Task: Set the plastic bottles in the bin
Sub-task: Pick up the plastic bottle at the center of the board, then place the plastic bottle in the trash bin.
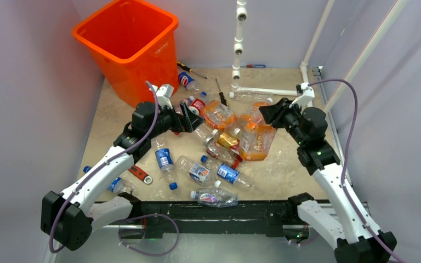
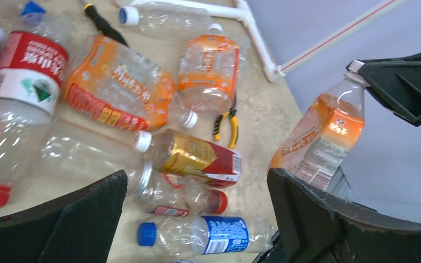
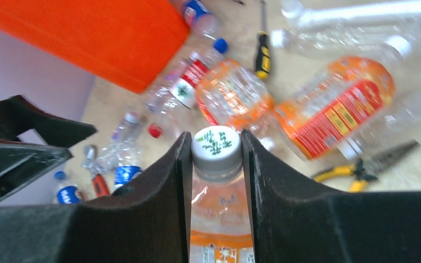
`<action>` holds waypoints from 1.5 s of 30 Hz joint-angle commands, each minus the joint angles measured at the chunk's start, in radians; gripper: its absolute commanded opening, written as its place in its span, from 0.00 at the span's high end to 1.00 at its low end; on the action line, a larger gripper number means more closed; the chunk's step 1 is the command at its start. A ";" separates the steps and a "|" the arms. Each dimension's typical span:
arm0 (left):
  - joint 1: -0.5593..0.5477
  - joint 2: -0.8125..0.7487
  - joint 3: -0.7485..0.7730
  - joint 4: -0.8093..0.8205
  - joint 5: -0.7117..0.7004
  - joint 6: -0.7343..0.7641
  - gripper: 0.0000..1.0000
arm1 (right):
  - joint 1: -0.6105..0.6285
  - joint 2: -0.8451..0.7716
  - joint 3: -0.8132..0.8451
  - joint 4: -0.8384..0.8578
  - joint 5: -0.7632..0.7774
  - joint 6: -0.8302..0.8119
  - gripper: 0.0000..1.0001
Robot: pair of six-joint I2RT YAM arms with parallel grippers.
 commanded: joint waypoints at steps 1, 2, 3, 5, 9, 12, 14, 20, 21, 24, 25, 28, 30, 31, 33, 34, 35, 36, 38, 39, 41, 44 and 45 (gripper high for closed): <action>-0.019 -0.048 -0.002 0.182 0.103 -0.033 0.01 | 0.004 -0.019 0.048 0.086 -0.232 0.002 1.00; -0.027 -0.056 -0.010 0.255 0.154 -0.035 0.01 | 0.005 -0.017 0.054 0.101 -0.274 0.011 1.00; -0.040 -0.059 -0.019 0.327 0.208 -0.038 0.01 | 0.006 -0.014 0.059 0.114 -0.310 0.022 1.00; -0.091 -0.048 -0.013 0.406 0.267 -0.034 0.01 | 0.009 -0.014 0.058 0.176 -0.354 0.045 1.00; -0.306 0.016 0.111 0.228 0.148 0.193 0.01 | 0.019 -0.006 0.057 0.245 -0.359 0.069 1.00; -0.400 0.083 0.176 0.150 0.052 0.262 0.01 | 0.036 -0.002 0.049 0.298 -0.347 0.096 1.00; -0.407 0.103 0.174 0.171 0.027 0.246 0.01 | 0.047 -0.004 0.046 0.325 -0.335 0.110 1.00; -0.417 0.135 0.186 0.157 -0.072 0.265 0.01 | 0.097 0.004 0.055 0.350 -0.300 0.122 1.00; -0.420 0.145 0.195 0.145 -0.088 0.267 0.01 | 0.106 0.009 0.055 0.352 -0.296 0.122 1.00; -0.428 0.171 0.218 0.126 -0.102 0.271 0.01 | 0.139 0.015 0.056 0.360 -0.279 0.119 1.00; -0.430 0.175 0.220 0.126 -0.100 0.272 0.01 | 0.149 0.019 0.058 0.360 -0.276 0.118 1.00; -0.441 0.194 0.233 0.123 -0.080 0.275 0.03 | 0.180 0.030 0.069 0.348 -0.259 0.102 1.00; -0.449 0.206 0.241 0.120 -0.069 0.278 0.12 | 0.196 0.036 0.074 0.339 -0.240 0.089 1.00; -0.452 0.210 0.245 0.115 -0.066 0.281 0.17 | 0.202 0.037 0.074 0.338 -0.233 0.087 1.00; -0.457 0.218 0.247 0.109 -0.067 0.285 0.27 | 0.207 0.038 0.075 0.338 -0.225 0.086 1.00; -0.460 0.221 0.246 0.107 -0.070 0.285 0.32 | 0.210 0.039 0.074 0.338 -0.222 0.086 1.00; -0.461 0.223 0.244 0.105 -0.074 0.286 0.38 | 0.212 0.039 0.075 0.338 -0.220 0.086 1.00; -0.462 0.223 0.241 0.104 -0.079 0.286 0.44 | 0.216 0.040 0.075 0.338 -0.220 0.085 1.00; -0.463 0.222 0.239 0.102 -0.083 0.286 0.55 | 0.218 0.040 0.073 0.339 -0.221 0.082 1.00; -0.462 0.221 0.240 0.100 -0.083 0.287 0.61 | 0.220 0.038 0.071 0.338 -0.224 0.080 1.00; -0.463 0.212 0.239 0.102 -0.084 0.290 0.67 | 0.222 0.037 0.071 0.335 -0.237 0.075 1.00; -0.462 0.185 0.233 0.113 -0.101 0.296 0.70 | 0.222 0.024 0.084 0.310 -0.241 0.056 0.62; -0.462 0.172 0.231 0.117 -0.112 0.298 0.71 | 0.222 0.018 0.097 0.291 -0.238 0.046 0.44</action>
